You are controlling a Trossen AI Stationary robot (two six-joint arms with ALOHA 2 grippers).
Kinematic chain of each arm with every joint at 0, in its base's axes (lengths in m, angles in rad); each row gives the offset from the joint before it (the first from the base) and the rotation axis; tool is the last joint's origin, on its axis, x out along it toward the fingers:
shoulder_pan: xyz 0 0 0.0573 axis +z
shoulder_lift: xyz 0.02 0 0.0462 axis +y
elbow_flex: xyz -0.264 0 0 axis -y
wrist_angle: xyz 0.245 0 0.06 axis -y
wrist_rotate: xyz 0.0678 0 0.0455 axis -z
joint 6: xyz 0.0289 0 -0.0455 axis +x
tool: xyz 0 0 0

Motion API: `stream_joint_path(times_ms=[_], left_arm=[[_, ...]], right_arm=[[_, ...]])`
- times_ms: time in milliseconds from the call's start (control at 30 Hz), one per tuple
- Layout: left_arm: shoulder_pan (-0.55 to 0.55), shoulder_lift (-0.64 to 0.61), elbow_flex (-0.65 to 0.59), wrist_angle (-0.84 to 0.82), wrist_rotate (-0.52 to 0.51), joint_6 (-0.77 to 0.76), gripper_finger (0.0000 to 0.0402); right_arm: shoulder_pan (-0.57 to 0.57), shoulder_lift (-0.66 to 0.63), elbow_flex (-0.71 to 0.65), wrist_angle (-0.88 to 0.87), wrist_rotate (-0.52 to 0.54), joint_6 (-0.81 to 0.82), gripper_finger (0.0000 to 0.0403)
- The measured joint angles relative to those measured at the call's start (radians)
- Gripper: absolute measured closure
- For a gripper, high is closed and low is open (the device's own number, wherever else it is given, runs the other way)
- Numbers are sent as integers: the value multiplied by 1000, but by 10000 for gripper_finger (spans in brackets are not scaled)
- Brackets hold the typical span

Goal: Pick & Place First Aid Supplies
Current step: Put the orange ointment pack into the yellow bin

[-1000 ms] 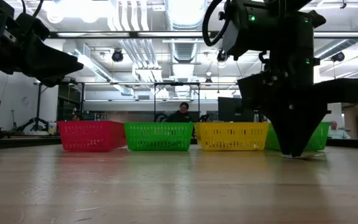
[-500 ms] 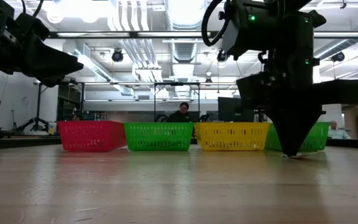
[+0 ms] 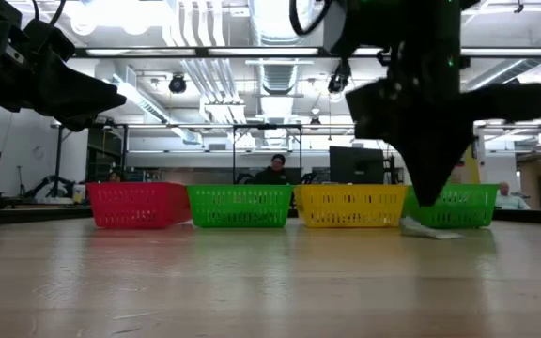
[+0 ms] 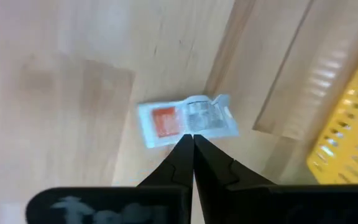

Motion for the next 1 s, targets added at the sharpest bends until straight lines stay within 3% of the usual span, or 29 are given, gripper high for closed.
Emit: stream_joint_path(times_ms=[367,567,767,1000], left_arm=[[0,0,0,0,0,0,289],[0,0,0,0,0,0,289],[0,0,0,0,0,1,289],[0,0,0,0,0,1,289]], right_arm=[[-3,-16,140,-61,130,-19,395],[-3,-17,139,-81,49,39,394],[-26,-17,103,-117,-101,312,393],[-37,-17,99,-114,-141,444,348]])
